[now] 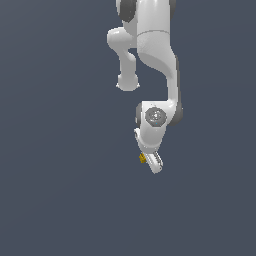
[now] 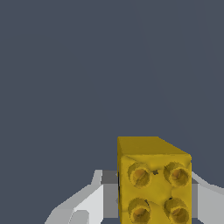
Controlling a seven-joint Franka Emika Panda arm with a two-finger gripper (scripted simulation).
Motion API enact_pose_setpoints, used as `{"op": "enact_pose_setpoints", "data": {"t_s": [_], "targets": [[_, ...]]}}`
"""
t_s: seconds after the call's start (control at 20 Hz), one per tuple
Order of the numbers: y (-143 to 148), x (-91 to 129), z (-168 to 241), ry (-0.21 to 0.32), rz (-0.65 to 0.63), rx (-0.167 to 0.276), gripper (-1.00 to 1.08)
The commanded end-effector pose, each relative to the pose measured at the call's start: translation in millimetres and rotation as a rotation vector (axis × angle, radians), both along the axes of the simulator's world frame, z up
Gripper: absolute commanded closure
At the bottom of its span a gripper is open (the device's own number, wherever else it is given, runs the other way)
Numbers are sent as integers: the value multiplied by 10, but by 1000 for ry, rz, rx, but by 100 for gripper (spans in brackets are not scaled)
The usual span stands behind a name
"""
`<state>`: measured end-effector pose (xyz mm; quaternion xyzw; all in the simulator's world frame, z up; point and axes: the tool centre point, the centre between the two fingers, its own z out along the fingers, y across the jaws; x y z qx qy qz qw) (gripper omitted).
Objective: Pick up the object and move it to a goal position.
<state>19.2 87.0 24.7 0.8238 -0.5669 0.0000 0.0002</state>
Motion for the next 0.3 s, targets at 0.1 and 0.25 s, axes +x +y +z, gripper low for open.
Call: {"op": "enact_pose_setpoints", "data": {"t_s": [0.1, 0.25], "targets": [[47, 73, 4, 0, -1, 0, 108], [54, 84, 4, 0, -1, 0, 108]]}}
